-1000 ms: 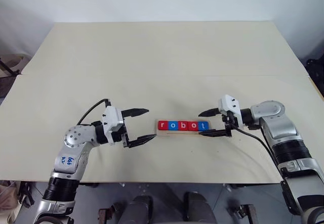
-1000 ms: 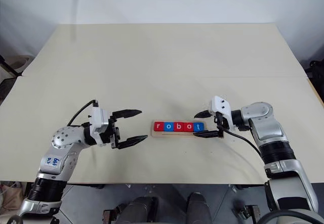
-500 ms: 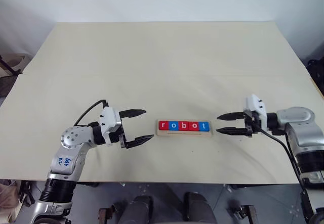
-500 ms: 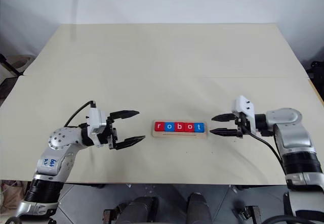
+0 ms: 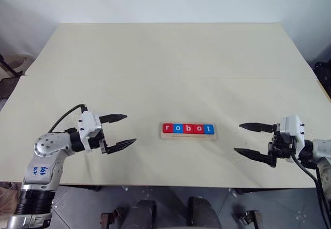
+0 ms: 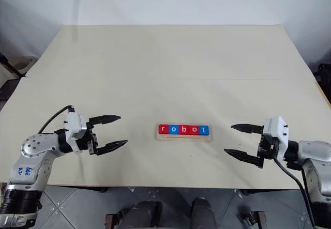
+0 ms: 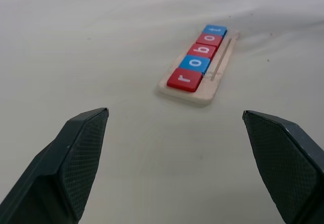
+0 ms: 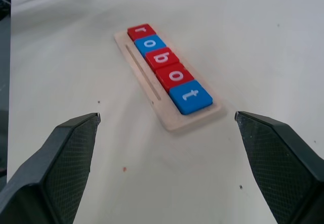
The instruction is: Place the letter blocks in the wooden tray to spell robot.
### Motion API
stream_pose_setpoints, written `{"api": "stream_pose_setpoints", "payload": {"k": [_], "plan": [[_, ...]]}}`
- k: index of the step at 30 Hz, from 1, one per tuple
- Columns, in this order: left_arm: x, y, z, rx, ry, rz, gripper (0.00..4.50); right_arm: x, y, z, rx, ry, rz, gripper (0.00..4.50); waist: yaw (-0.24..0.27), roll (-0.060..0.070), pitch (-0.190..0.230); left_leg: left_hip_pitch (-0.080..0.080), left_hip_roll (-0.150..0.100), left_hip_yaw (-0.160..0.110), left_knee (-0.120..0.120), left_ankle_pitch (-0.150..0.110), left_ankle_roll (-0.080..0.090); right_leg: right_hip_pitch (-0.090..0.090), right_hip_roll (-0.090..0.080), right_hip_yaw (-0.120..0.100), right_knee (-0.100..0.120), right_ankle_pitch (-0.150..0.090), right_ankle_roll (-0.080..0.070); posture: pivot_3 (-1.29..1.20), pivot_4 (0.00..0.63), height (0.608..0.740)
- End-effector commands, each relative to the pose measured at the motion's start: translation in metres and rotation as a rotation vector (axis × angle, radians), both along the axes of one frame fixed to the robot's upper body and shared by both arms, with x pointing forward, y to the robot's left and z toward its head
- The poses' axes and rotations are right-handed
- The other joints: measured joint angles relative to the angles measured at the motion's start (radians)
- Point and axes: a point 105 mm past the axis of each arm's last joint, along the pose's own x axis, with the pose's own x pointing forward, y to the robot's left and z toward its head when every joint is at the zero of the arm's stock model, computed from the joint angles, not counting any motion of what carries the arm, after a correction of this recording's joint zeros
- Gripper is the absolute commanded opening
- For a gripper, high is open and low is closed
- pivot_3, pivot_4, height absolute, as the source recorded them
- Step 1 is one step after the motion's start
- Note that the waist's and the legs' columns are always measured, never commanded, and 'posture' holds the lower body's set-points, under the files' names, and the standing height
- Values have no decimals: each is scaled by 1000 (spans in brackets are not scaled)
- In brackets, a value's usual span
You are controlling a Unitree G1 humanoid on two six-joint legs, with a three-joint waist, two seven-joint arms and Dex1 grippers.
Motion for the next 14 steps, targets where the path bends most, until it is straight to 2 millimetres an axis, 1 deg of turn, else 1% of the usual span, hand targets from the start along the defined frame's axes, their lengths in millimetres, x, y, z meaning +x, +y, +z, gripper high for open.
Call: {"api": "stream_pose_setpoints", "payload": {"k": [1,4,7,14], "plan": [[1,-3,9,3,-47,-29,4500,-4,9,15,18,-81,30,4479,1,0,0,0,0,0,0,0,0,0,0,0,0,0,0,0,150,740],[2,-8,7,10,-37,-48,4500,-3,12,15,16,-90,30,4479,3,0,0,0,0,0,0,0,0,0,0,0,0,0,0,0,150,740],[3,-11,6,6,-37,-55,4500,0,10,15,6,-99,21,4479,4,0,0,0,0,0,0,0,0,0,0,0,0,0,0,0,150,740],[7,-12,7,11,-47,-52,4500,6,6,14,2,-110,1,4479,6,0,0,0,0,0,0,0,0,0,0,0,0,0,0,0,150,740]]}}
